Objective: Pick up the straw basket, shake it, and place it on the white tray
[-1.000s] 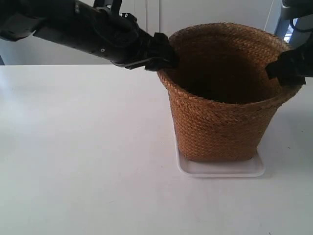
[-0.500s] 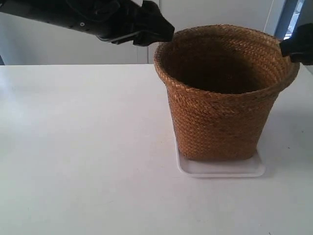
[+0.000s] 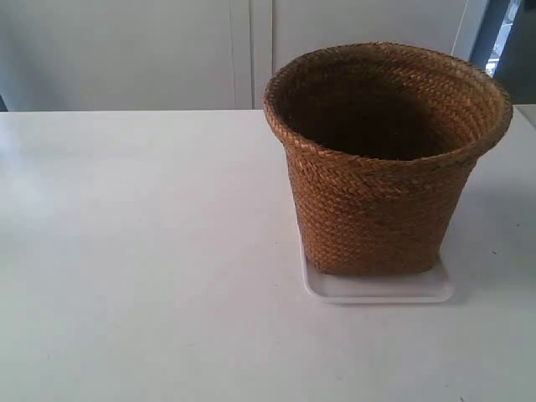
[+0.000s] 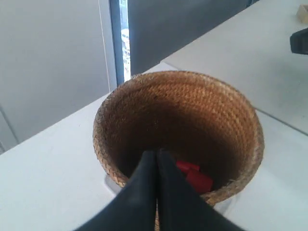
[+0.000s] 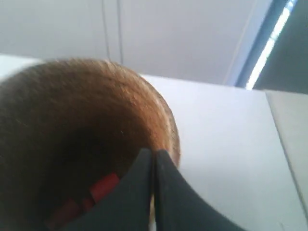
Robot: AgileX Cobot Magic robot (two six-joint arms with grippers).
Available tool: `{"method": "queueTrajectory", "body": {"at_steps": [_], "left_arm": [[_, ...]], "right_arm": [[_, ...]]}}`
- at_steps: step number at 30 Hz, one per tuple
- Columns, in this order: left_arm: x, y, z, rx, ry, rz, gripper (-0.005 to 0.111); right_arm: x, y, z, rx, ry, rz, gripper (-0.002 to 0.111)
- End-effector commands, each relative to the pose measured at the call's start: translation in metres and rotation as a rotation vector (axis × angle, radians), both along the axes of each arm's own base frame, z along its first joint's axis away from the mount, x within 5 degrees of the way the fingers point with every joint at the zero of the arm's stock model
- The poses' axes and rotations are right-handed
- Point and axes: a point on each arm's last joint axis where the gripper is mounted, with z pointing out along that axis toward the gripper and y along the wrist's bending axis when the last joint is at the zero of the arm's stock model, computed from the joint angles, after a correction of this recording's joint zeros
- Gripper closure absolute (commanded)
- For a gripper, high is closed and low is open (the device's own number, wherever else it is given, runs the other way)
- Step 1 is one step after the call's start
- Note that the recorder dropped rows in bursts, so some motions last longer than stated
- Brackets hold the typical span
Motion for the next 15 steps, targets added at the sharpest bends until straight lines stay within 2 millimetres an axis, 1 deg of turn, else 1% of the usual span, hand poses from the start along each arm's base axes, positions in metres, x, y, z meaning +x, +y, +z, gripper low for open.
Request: {"method": "queueTrajectory", "body": {"at_steps": [1, 3, 6, 8, 11, 12, 15], "left_arm": [[-0.035, 0.022, 0.013, -0.055, -0.06, 0.03, 0.107], [-0.049, 0.033, 0.008, -0.032, -0.086, 0.055, 0.107], [-0.069, 0.051, -0.012, 0.002, -0.055, 0.117, 0.107], [-0.087, 0.065, -0.028, -0.009, -0.038, 0.158, 0.107], [-0.111, 0.083, -0.051, -0.012, -0.05, 0.196, 0.107], [-0.119, 0.088, -0.056, -0.018, -0.059, 0.203, 0.107], [-0.131, 0.098, -0.08, 0.01, -0.059, 0.226, 0.107]], "right_arm": [[-0.022, 0.012, 0.021, 0.127, -0.198, 0.116, 0.108], [-0.028, 0.016, 0.017, 0.16, -0.221, 0.151, 0.108], [-0.037, 0.017, -0.003, 0.142, -0.189, 0.177, 0.108], [-0.049, 0.017, -0.016, 0.137, -0.183, 0.177, 0.108], [-0.078, 0.015, -0.038, 0.114, -0.199, 0.181, 0.108], [-0.087, 0.015, -0.047, 0.104, -0.204, 0.184, 0.108], [-0.108, 0.014, -0.071, 0.064, -0.213, 0.197, 0.108]]}}
